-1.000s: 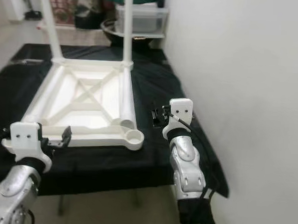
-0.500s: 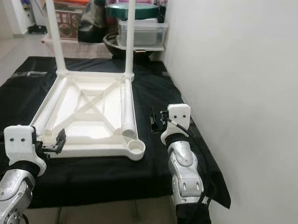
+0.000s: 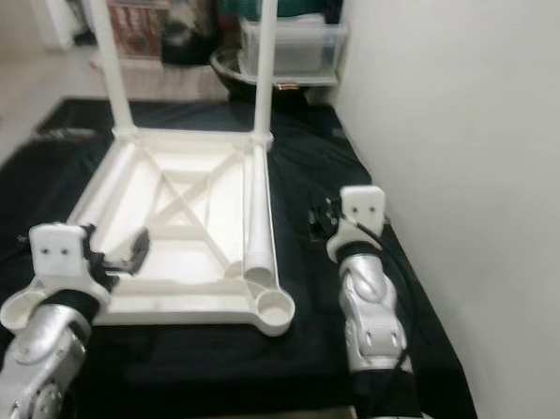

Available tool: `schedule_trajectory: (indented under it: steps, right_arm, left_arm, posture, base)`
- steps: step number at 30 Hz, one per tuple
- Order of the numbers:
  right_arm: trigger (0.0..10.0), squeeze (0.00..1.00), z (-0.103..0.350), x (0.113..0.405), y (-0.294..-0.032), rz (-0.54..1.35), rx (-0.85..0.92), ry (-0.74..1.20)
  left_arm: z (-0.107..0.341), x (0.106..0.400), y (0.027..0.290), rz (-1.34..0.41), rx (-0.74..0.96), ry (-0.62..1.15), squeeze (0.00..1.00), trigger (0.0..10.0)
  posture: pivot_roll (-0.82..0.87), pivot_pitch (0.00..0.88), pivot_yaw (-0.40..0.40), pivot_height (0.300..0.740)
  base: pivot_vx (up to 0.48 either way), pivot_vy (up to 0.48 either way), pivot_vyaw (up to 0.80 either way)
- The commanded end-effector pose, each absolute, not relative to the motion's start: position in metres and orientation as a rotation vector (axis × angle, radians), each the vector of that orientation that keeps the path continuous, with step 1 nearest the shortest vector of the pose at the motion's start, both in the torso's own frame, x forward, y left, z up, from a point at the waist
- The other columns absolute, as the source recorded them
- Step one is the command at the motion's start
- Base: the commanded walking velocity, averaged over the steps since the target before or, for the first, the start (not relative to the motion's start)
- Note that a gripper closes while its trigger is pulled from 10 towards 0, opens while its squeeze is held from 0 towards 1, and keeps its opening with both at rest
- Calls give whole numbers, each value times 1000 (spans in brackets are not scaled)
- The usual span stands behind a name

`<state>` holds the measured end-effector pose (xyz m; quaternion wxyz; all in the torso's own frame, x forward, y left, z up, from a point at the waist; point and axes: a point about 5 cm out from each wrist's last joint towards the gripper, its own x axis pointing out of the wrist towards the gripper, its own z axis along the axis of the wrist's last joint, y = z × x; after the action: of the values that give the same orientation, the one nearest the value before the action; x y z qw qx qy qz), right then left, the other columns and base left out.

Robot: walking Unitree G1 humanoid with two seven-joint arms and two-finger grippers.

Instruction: Building children table

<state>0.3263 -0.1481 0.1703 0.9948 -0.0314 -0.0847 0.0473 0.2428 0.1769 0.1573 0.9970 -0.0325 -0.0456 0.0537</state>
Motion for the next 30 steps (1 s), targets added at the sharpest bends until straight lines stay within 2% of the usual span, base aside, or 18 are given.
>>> schedule_trajectory:
  steps: [1, 6, 14, 27, 30]
  right_arm:
    - [10000, 0, 170, 326, -152, 88, -69, -168]
    - [10000, 0, 170, 326, -153, 82, -74, -166]
    - [10000, 0, 170, 327, -153, 80, -77, -168]
    - [10000, 0, 170, 326, -149, 112, -164, -169]
    - [10000, 0, 170, 326, -154, 138, -236, -167]
  left_arm:
    - [156, 243, 176, 102, -67, -89, 0, 10000]
    - [157, 242, 175, 96, -78, -95, 0, 10000]
    - [158, 243, 174, 89, -72, -100, 0, 10000]
    - [158, 244, 176, 95, -58, -100, 0, 10000]
    - [156, 243, 175, 97, -51, -90, 0, 10000]
  posture:
    - [94, 0, -50, 740]
    - [98, 0, -54, 740]
    - [95, 0, -46, 740]
    - [97, 0, -42, 740]
    - [95, 0, -42, 740]
  base:
    - [0, 0, 0]
    - [0, 59, 0]
    - [0, 464, 0]
    - [0, 0, 0]
    - [0, 0, 0]
